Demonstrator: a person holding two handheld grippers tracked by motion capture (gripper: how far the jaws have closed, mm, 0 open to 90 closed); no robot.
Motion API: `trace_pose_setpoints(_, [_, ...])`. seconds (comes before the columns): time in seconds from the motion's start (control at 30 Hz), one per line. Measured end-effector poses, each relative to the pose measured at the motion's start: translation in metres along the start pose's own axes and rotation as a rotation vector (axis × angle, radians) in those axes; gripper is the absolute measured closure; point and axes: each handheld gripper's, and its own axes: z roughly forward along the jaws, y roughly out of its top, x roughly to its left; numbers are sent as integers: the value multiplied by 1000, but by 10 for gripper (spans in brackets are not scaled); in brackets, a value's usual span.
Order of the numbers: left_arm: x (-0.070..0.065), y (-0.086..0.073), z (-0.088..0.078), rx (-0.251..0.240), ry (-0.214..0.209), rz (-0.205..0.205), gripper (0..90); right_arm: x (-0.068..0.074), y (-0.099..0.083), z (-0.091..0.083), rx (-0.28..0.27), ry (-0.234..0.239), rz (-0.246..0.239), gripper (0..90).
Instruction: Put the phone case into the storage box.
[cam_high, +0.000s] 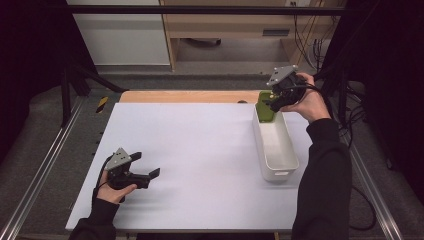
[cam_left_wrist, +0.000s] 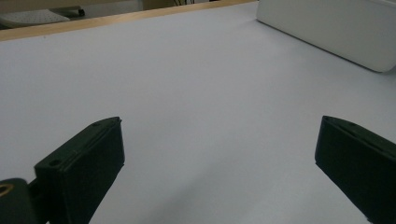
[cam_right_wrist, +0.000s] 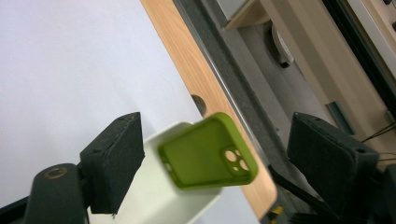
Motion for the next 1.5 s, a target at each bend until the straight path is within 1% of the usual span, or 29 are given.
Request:
trace_pose_setpoints(0.03, [0,0,0,-4,-1,-1,13,2,-1,-2,-16,8,20,177])
trace_pose_setpoints(0.1, [0,0,-1,-7,-2,-1,13,7,-2,-7,-28,11,60,156])
trace_pose_setpoints(0.17, [0,0,-1,-10,-5,-1,12,13,-5,-11,-58,21,95,150])
trace_pose_setpoints(0.3, [-1,1,-1,-13,-8,0,12,26,-10,-17,-124,40,179,107])
trace_pose_setpoints(0.33, [-1,1,-1,-10,-9,2,12,30,-12,-18,-148,45,206,97])
trace_pose_setpoints(0.4, [-2,1,-1,-12,-11,5,11,37,-15,-20,-169,47,257,56])
trace_pose_setpoints(0.43, [-2,1,-1,-13,-13,5,11,41,-18,-21,-183,42,283,51])
trace_pose_setpoints(0.57, [-3,1,-2,-17,-15,7,11,54,-25,-25,-237,41,343,22])
trace_pose_setpoints(0.63, [-3,1,-2,-20,-17,7,11,60,-28,-28,-268,41,365,14])
trace_pose_setpoints(0.7, [-3,1,-2,-25,-22,7,11,67,-34,-31,-312,43,405,10])
trace_pose_setpoints(0.83, [-5,2,-3,-31,-30,13,11,82,-48,-36,-359,55,475,6])
trace_pose_setpoints(0.9, [-5,2,-2,-32,-33,14,11,89,-56,-38,-372,50,492,7])
trace_pose_setpoints(1.0, [-6,2,-2,-33,-37,16,11,100,-66,-40,-401,62,517,6])
trace_pose_setpoints(1.13, [-7,2,-2,-35,-42,20,11,116,-79,-44,-431,70,535,7])
trace_pose_setpoints(1.2, [-7,3,-2,-37,-45,22,11,123,-84,-45,-423,70,544,6])
trace_pose_setpoints(1.23, [-8,3,-2,-39,-47,24,11,127,-87,-46,-422,71,533,6])
trace_pose_setpoints(1.3, [-8,3,-3,-43,-49,26,10,134,-92,-47,-428,73,530,7])
trace_pose_setpoints(1.43, [-9,4,-3,-49,-54,28,11,145,-101,-49,-457,96,562,6])
trace_pose_setpoints(1.5, [-9,4,-4,-52,-56,30,11,148,-106,-49,-470,99,578,6])
